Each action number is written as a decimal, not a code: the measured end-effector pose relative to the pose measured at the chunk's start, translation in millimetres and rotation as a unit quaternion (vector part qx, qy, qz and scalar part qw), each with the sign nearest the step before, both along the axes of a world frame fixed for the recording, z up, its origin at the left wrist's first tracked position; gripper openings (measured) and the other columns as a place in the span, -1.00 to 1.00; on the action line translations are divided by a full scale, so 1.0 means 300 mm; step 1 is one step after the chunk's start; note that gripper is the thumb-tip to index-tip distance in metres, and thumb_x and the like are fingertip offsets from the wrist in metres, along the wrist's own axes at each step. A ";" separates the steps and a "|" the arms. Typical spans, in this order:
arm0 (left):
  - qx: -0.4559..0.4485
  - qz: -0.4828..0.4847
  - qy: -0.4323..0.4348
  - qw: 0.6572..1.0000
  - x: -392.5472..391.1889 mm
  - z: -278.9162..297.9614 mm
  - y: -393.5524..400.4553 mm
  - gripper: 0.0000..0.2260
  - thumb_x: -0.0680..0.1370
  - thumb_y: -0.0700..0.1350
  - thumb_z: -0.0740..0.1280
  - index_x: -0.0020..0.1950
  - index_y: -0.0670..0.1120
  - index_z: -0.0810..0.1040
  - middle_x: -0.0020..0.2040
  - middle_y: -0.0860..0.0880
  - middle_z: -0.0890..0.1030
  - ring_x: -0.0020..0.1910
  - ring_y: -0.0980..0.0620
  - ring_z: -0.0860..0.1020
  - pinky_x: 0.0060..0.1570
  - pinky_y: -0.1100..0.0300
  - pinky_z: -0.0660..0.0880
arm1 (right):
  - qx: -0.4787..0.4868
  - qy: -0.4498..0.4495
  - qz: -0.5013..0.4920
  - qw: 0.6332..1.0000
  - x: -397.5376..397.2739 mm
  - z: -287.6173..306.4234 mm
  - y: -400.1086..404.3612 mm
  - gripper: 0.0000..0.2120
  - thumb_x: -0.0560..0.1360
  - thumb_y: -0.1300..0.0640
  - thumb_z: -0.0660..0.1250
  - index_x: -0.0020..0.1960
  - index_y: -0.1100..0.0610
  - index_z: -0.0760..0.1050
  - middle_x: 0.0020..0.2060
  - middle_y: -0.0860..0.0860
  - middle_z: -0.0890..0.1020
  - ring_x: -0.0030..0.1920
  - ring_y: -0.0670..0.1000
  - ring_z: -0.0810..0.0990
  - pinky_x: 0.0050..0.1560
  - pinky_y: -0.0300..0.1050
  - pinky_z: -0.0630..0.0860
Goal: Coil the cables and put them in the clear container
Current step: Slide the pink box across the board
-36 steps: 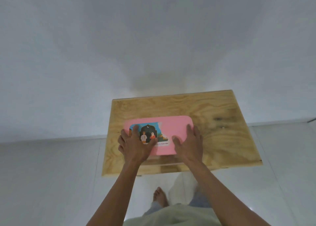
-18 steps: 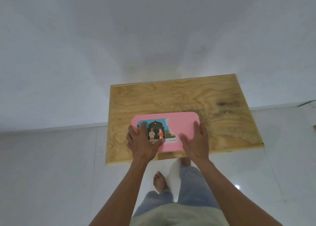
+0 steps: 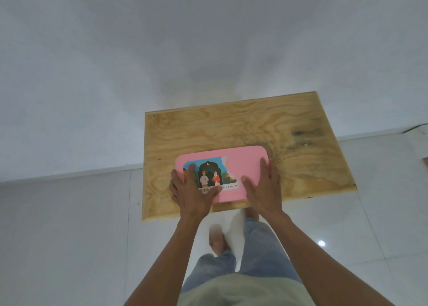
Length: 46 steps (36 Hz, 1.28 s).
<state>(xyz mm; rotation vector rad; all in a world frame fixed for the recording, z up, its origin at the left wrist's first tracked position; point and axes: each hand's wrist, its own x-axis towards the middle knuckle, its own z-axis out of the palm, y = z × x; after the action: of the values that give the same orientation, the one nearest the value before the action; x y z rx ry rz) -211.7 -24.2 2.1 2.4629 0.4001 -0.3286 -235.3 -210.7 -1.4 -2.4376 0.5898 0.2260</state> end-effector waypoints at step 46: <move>0.177 -0.112 -0.087 0.974 0.003 -0.074 0.007 -0.25 0.53 0.41 0.11 0.62 0.08 0.07 0.64 -0.14 0.03 0.61 -0.18 -0.01 0.40 -0.19 0.26 | -0.192 -0.089 0.097 0.973 0.041 -0.098 0.007 -0.36 0.57 -0.25 0.11 0.56 0.01 0.19 0.57 0.08 0.17 0.56 0.14 0.16 0.38 0.14 0.30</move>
<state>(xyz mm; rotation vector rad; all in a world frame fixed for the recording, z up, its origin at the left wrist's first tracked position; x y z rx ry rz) -210.9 -22.2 -20.2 2.8673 0.1117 -0.1383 -223.1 -208.7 -30.8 -2.8553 0.3383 -0.0341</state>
